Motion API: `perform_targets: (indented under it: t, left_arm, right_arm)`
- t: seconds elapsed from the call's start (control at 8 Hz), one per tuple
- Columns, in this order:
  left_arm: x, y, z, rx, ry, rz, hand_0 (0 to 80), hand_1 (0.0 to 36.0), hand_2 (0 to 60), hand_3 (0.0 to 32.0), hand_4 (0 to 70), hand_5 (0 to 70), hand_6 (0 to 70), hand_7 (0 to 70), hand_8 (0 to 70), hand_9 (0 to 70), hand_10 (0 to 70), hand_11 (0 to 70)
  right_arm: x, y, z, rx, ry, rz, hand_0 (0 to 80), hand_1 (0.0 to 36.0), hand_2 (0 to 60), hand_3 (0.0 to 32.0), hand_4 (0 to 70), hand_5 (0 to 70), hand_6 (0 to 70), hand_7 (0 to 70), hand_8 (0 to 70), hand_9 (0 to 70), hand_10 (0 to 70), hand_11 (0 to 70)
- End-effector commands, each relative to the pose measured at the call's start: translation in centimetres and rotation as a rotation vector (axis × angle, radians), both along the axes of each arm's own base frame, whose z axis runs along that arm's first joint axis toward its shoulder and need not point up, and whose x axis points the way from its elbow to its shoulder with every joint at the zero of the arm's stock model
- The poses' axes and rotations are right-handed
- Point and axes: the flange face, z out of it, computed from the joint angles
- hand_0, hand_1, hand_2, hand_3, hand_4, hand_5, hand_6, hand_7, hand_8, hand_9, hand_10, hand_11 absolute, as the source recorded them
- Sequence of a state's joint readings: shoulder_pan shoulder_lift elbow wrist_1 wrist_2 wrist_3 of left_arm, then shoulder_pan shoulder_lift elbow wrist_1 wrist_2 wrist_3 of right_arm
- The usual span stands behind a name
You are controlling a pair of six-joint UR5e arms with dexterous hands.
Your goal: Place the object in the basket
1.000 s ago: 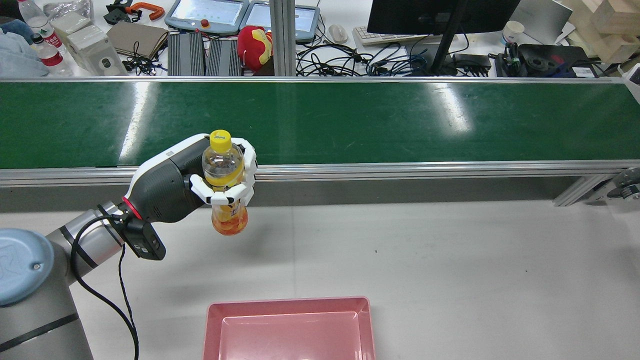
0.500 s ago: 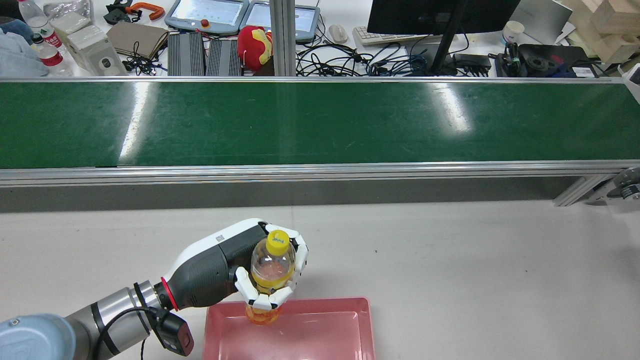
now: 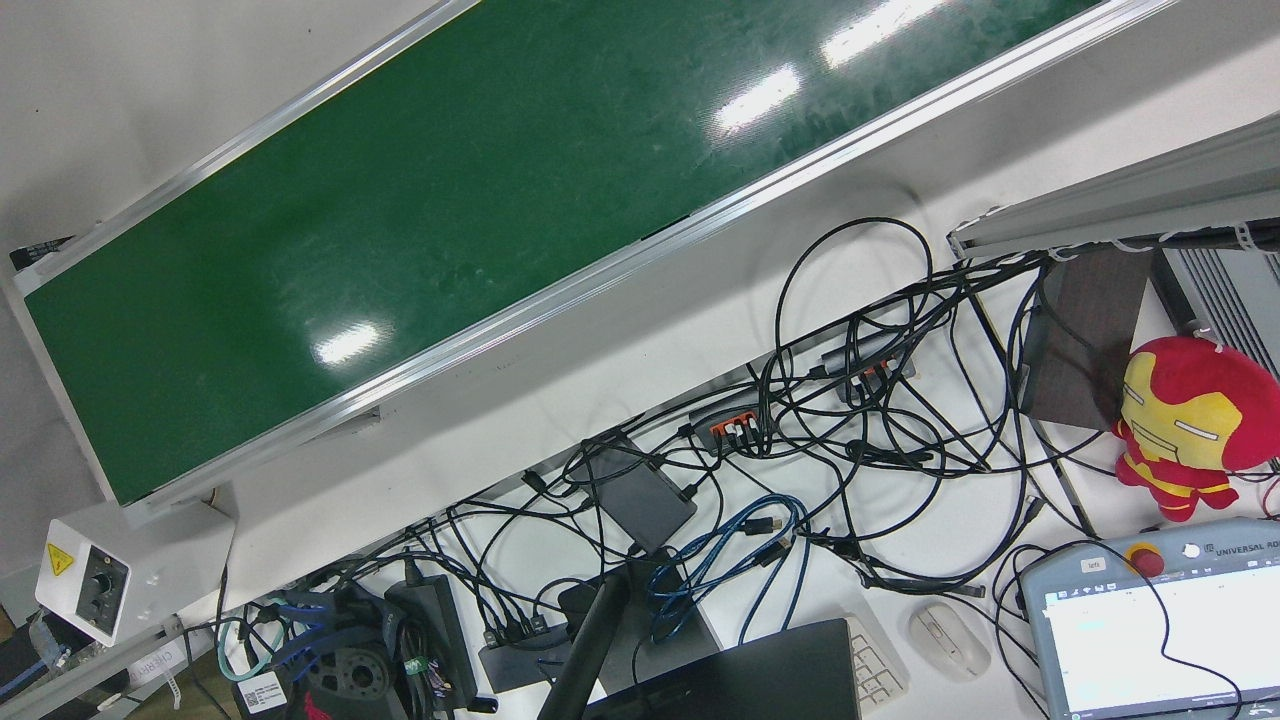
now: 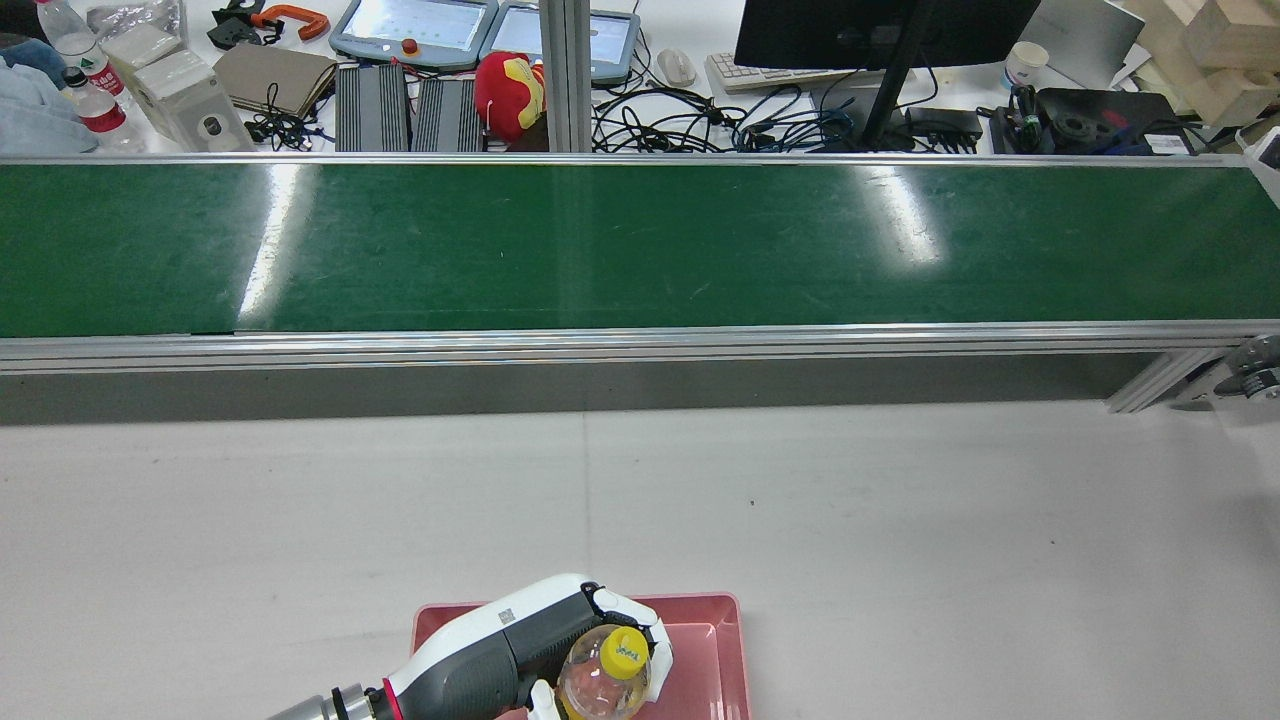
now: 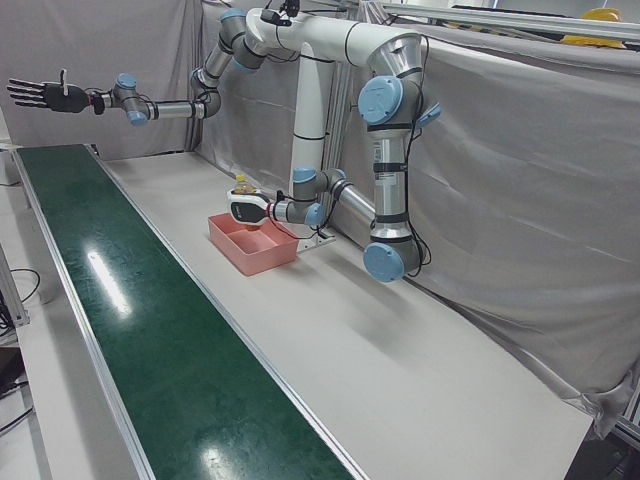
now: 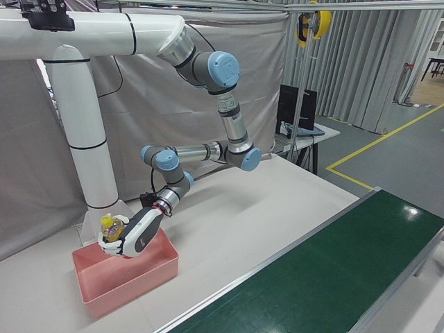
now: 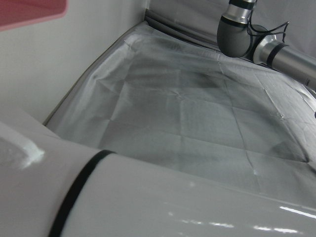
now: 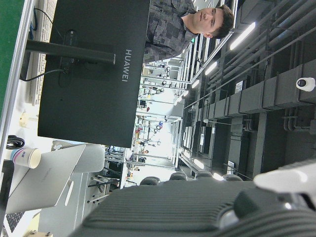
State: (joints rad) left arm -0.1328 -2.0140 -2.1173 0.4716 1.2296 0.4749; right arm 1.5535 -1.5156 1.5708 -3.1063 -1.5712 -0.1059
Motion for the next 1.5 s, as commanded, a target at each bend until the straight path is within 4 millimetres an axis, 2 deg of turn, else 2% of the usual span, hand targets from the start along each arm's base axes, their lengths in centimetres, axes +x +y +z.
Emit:
perform_targets:
  t: [0.0,0.12,0.25,0.38,0.5,0.62,0.75,0.88,1.0,1.12,1.25,1.38]
  left_arm:
    - [3.8,3.4,2.5,-0.012,-0.05,-0.002,60.6,36.0,60.0,0.0,70.0,70.0,70.0,70.0,70.0,70.0,60.8,70.0]
    - [3.7,3.2,2.4,-0.012,-0.036,-0.003,57.6,36.0,60.0,0.0,70.0,70.0,70.0,67.4,70.0,70.0,56.3,70.0]
    - [3.6,3.3,2.7,-0.013,-0.041,0.001,51.1,36.0,60.0,0.0,70.0,70.0,59.9,48.5,70.0,70.0,46.5,66.4]
    - [3.0,3.2,4.3,-0.017,-0.066,0.004,48.3,36.0,60.0,0.0,57.0,61.5,36.6,30.6,56.3,70.0,36.5,52.7]
    - [2.1,3.0,5.6,-0.02,-0.085,-0.001,53.8,29.3,60.0,0.0,40.6,44.8,15.0,18.3,38.4,49.4,26.5,40.2]
    - [0.9,2.8,6.3,-0.021,-0.095,-0.006,60.3,25.5,28.4,0.0,23.1,52.7,9.8,22.8,32.1,44.1,23.4,36.3]
    - [-0.7,2.9,7.4,-0.022,-0.107,-0.008,77.7,20.1,0.0,0.0,12.3,56.1,5.2,20.5,24.8,35.3,21.5,33.9]
    - [-2.6,2.8,8.3,-0.023,-0.113,-0.012,80.0,20.2,0.0,0.0,5.2,54.3,0.4,13.5,20.3,27.5,19.1,30.8]
    - [-3.9,2.8,8.7,-0.024,-0.116,-0.015,80.0,20.3,0.0,0.0,2.1,49.3,0.0,8.2,19.2,24.8,18.4,30.0]
    - [-4.1,2.8,8.7,-0.024,-0.114,-0.016,80.0,20.8,0.0,0.0,2.0,41.6,0.0,3.2,18.7,23.6,17.0,27.8]
    - [-4.3,2.7,8.2,-0.025,-0.102,-0.019,80.0,20.6,0.0,0.0,2.4,34.7,0.0,1.2,17.6,22.2,13.0,21.9]
    - [-5.6,2.1,6.8,-0.023,-0.063,-0.034,80.0,20.8,0.0,0.0,3.8,25.0,0.0,1.1,14.2,17.5,8.7,15.8]
  right_arm:
    - [0.0,0.0,0.0,0.001,0.0,0.001,0.0,0.0,0.0,0.0,0.0,0.0,0.0,0.0,0.0,0.0,0.0,0.0]
    - [0.0,0.0,0.0,0.0,0.0,0.001,0.0,0.0,0.0,0.0,0.0,0.0,0.0,0.0,0.0,0.0,0.0,0.0]
    - [0.0,0.0,0.0,0.0,0.0,0.001,0.0,0.0,0.0,0.0,0.0,0.0,0.0,0.0,0.0,0.0,0.0,0.0]
    - [0.0,0.0,0.0,0.001,0.0,0.001,0.0,0.0,0.0,0.0,0.0,0.0,0.0,0.0,0.0,0.0,0.0,0.0]
    - [0.0,0.0,0.0,0.0,0.0,0.001,0.0,0.0,0.0,0.0,0.0,0.0,0.0,0.0,0.0,0.0,0.0,0.0]
    - [0.0,0.0,0.0,0.0,0.0,0.001,0.0,0.0,0.0,0.0,0.0,0.0,0.0,0.0,0.0,0.0,0.0,0.0]
    - [0.0,0.0,0.0,0.0,0.0,-0.001,0.0,0.0,0.0,0.0,0.0,0.0,0.0,0.0,0.0,0.0,0.0,0.0]
    - [0.0,0.0,0.0,0.0,0.0,0.001,0.0,0.0,0.0,0.0,0.0,0.0,0.0,0.0,0.0,0.0,0.0,0.0]
    - [0.0,0.0,0.0,0.0,0.0,0.001,0.0,0.0,0.0,0.0,0.0,0.0,0.0,0.0,0.0,0.0,0.0,0.0]
    - [0.0,0.0,0.0,0.0,0.0,0.001,0.0,0.0,0.0,0.0,0.0,0.0,0.0,0.0,0.0,0.0,0.0,0.0]
    - [0.0,0.0,0.0,0.0,0.0,0.001,0.0,0.0,0.0,0.0,0.0,0.0,0.0,0.0,0.0,0.0,0.0,0.0]
    - [0.0,0.0,0.0,0.0,0.0,0.001,0.0,0.0,0.0,0.0,0.0,0.0,0.0,0.0,0.0,0.0,0.0,0.0]
